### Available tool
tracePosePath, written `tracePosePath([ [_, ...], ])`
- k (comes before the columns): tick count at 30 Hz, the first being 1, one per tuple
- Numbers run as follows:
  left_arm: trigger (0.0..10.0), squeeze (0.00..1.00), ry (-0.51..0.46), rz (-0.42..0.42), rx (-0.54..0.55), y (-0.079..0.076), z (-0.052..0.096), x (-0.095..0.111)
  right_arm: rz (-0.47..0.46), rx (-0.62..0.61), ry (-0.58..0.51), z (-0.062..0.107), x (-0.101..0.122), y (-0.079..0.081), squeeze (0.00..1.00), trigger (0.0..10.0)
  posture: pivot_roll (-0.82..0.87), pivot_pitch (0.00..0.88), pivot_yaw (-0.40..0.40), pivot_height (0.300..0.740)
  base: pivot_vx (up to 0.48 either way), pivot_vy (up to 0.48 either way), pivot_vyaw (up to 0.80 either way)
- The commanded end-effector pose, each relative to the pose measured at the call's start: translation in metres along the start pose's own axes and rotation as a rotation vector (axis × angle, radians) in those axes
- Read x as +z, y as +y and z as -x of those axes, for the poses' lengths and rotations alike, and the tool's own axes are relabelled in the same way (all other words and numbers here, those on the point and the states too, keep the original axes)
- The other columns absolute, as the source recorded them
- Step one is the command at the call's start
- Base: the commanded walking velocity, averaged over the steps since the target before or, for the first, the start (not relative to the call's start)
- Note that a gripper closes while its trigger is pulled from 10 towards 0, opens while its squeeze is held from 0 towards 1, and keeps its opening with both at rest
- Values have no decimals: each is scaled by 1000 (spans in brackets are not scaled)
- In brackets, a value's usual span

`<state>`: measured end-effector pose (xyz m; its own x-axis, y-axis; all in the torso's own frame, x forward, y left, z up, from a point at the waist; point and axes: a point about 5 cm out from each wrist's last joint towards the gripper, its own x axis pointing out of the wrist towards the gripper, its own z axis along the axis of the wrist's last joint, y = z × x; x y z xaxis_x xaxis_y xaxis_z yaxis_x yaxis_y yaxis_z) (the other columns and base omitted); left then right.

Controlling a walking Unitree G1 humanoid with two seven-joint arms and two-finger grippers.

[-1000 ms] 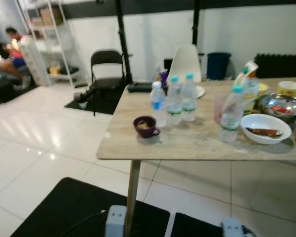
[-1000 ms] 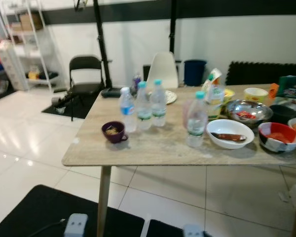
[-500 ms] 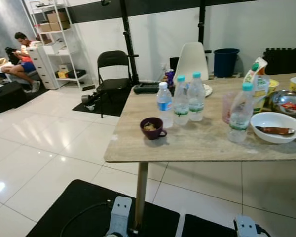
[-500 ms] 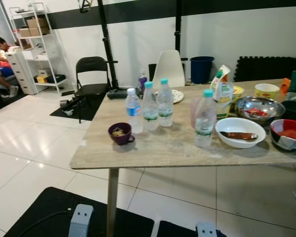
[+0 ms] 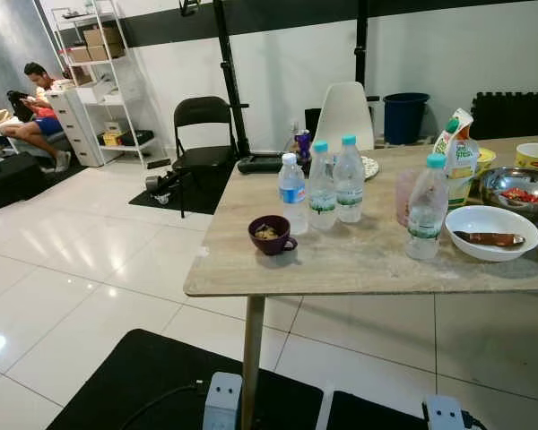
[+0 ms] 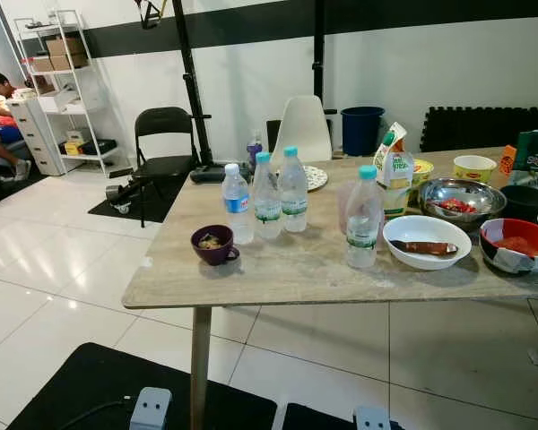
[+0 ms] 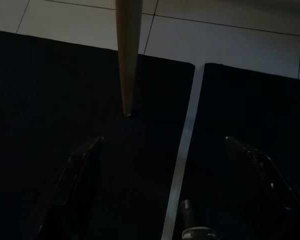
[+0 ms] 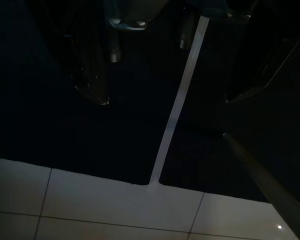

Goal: Restocking fridge

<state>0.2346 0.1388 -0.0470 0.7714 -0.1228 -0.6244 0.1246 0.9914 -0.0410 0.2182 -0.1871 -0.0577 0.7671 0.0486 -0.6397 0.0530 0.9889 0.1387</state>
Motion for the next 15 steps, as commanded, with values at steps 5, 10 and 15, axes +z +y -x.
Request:
tracePosePath([
  [5,10000,0,-25,40,-2,-1,1,2,7,7,-2,1,-2,3,0,10000,-29,58,83,740,0,0,0],
  [10,10000,0,-59,31,1,3,2,6,31,11,8,2,-6,4,0,10000,-29,50,77,740,0,0,0],
  [15,10000,0,-56,29,5,4,3,4,42,18,8,2,-6,5,0,10000,-29,43,74,740,0,0,0],
])
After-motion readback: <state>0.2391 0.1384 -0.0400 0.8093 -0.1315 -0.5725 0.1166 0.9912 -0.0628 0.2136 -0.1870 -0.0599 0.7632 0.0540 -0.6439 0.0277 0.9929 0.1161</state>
